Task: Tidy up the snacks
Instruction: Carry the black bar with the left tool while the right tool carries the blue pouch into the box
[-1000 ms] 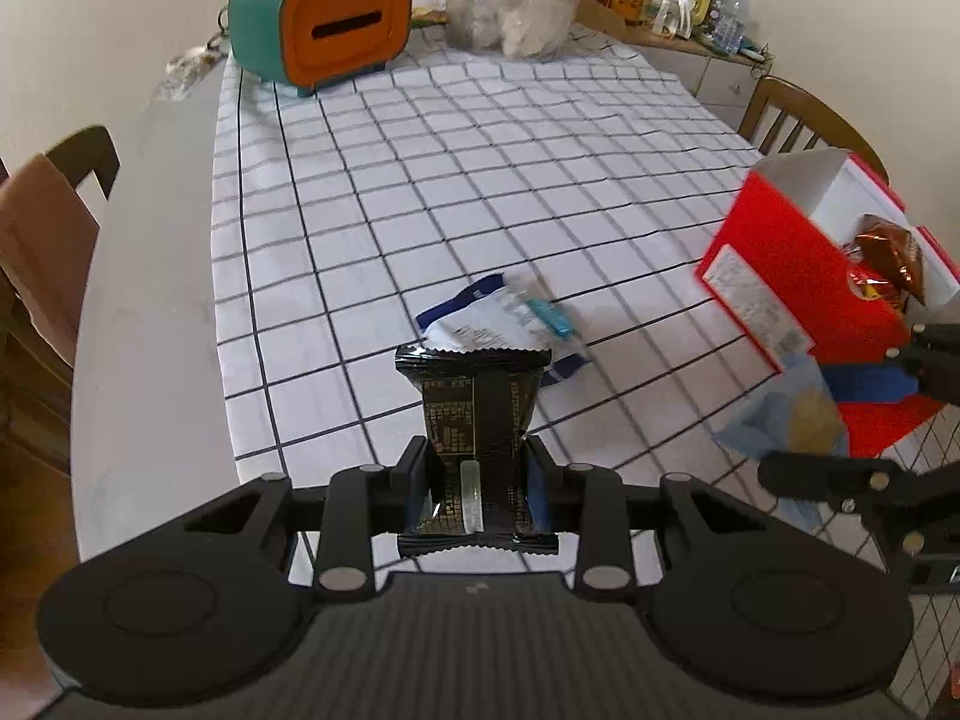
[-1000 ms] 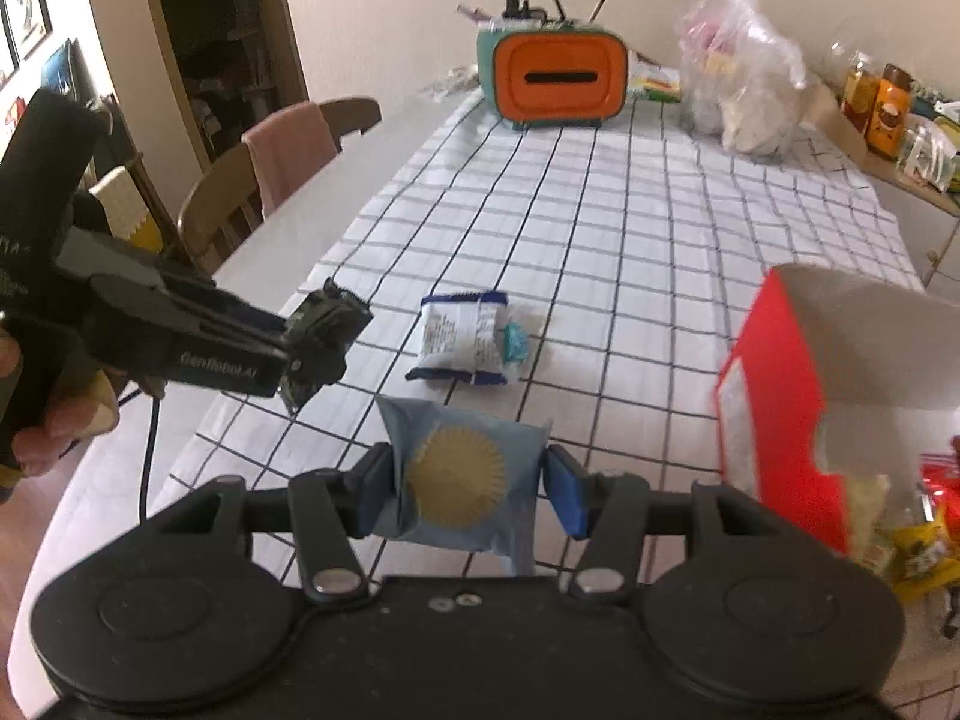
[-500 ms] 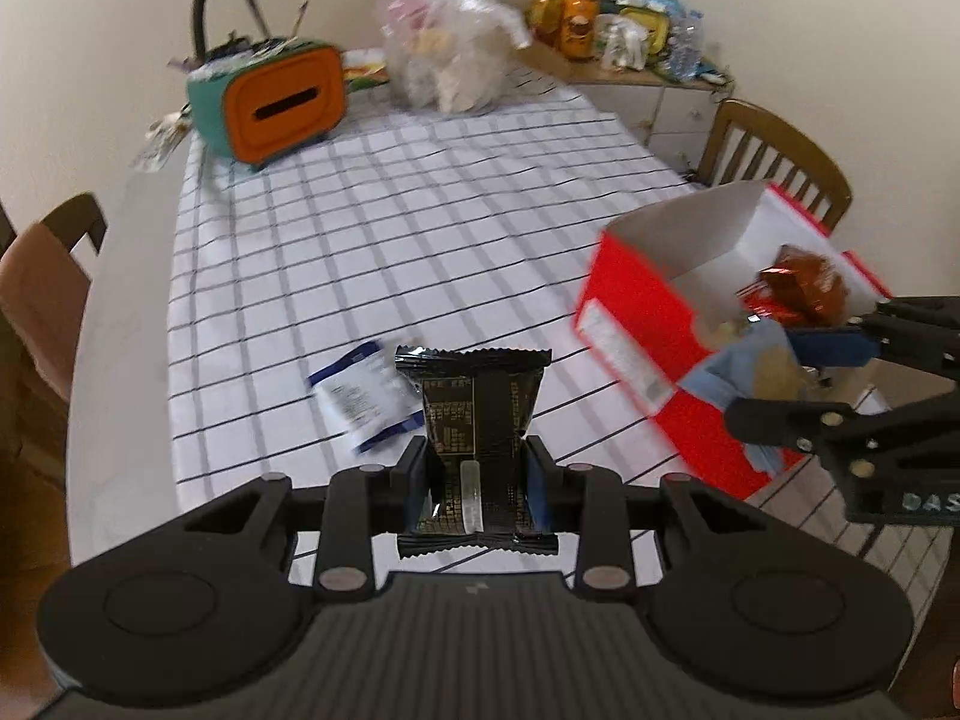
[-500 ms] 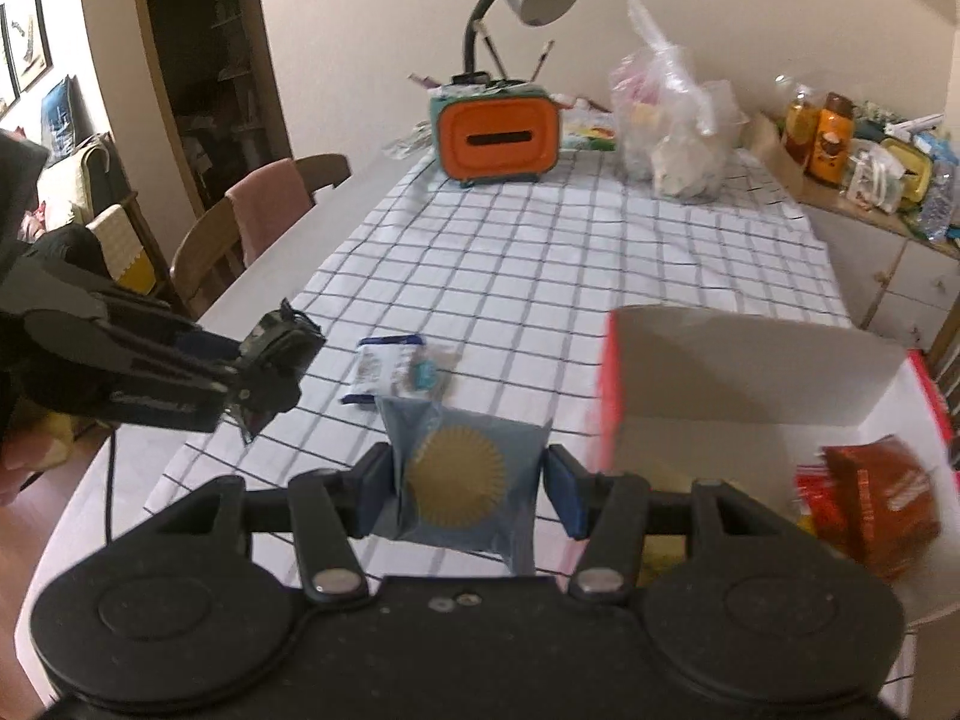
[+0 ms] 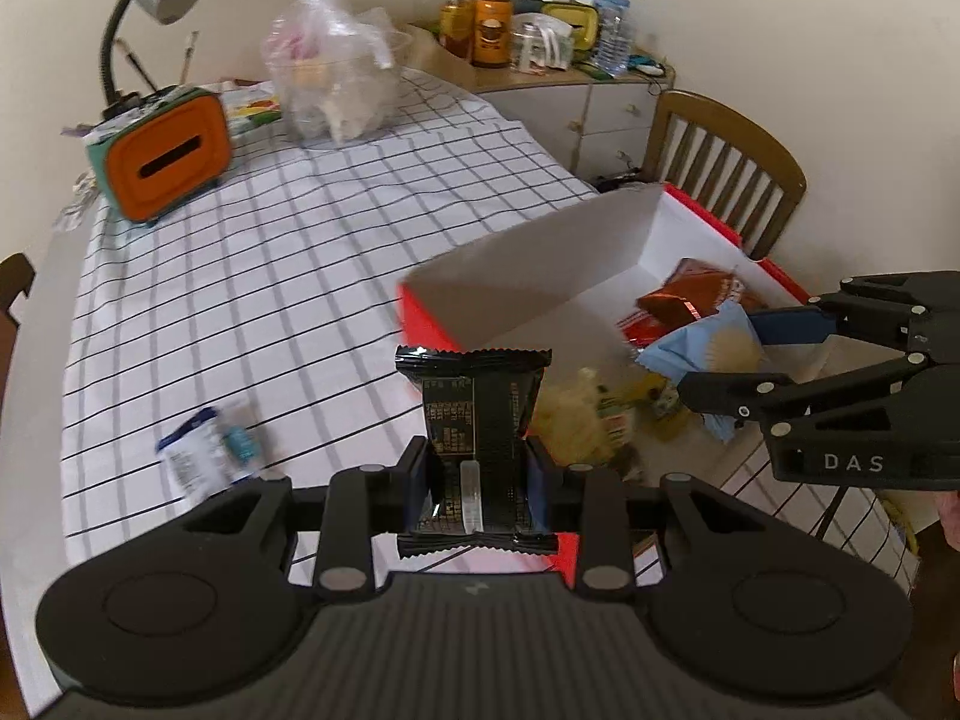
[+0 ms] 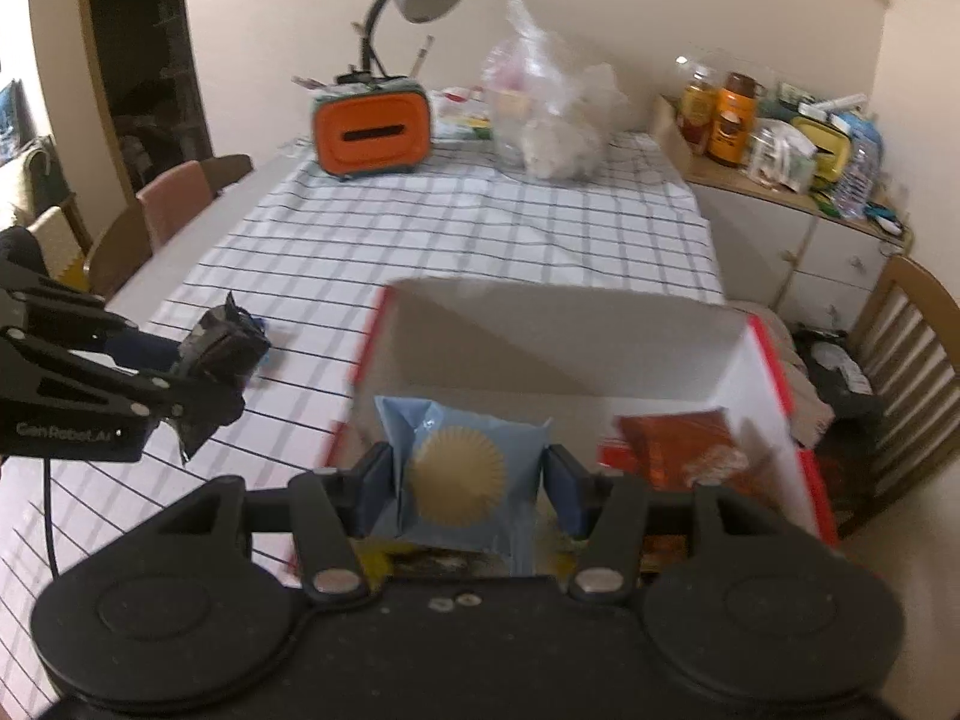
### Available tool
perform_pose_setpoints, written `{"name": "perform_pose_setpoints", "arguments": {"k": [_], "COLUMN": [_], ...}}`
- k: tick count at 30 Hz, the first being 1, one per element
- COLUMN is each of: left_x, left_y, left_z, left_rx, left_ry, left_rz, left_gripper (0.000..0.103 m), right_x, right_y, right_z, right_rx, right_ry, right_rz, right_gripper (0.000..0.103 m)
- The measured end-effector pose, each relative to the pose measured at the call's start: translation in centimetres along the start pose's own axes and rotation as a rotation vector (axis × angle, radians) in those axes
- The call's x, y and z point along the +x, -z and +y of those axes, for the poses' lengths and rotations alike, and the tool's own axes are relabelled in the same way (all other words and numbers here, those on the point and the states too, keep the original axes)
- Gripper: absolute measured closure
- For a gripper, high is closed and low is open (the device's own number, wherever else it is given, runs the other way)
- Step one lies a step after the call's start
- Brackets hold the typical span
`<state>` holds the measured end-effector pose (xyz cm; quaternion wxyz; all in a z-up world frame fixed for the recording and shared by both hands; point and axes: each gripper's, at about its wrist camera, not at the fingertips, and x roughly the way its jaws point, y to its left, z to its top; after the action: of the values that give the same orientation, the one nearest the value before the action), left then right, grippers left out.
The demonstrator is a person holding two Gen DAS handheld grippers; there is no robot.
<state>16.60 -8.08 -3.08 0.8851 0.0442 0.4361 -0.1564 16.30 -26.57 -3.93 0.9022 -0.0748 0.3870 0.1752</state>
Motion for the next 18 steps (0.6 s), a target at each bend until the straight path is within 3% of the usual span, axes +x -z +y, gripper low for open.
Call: {"name": "perform_pose_setpoints", "arguments": {"k": [11, 18], "left_x": [6.1, 10.1], "left_y": [-3.1, -3.4], "left_z": [-5.9, -8.3], "left_rx": [0.003, 0.064], "left_ry": [-0.009, -0.03], "left_rz": [0.068, 0.141], "left_gripper": [0.071, 0.071], "right_x": [1.7, 3.6], "right_y": [1.7, 2.3], "right_z": [-5.9, -7.5], "right_rx": [0.024, 0.048], "right_ry": [0.071, 0.062], "right_rz": [0.059, 0.113], "right_gripper": [0.049, 0.049]}}
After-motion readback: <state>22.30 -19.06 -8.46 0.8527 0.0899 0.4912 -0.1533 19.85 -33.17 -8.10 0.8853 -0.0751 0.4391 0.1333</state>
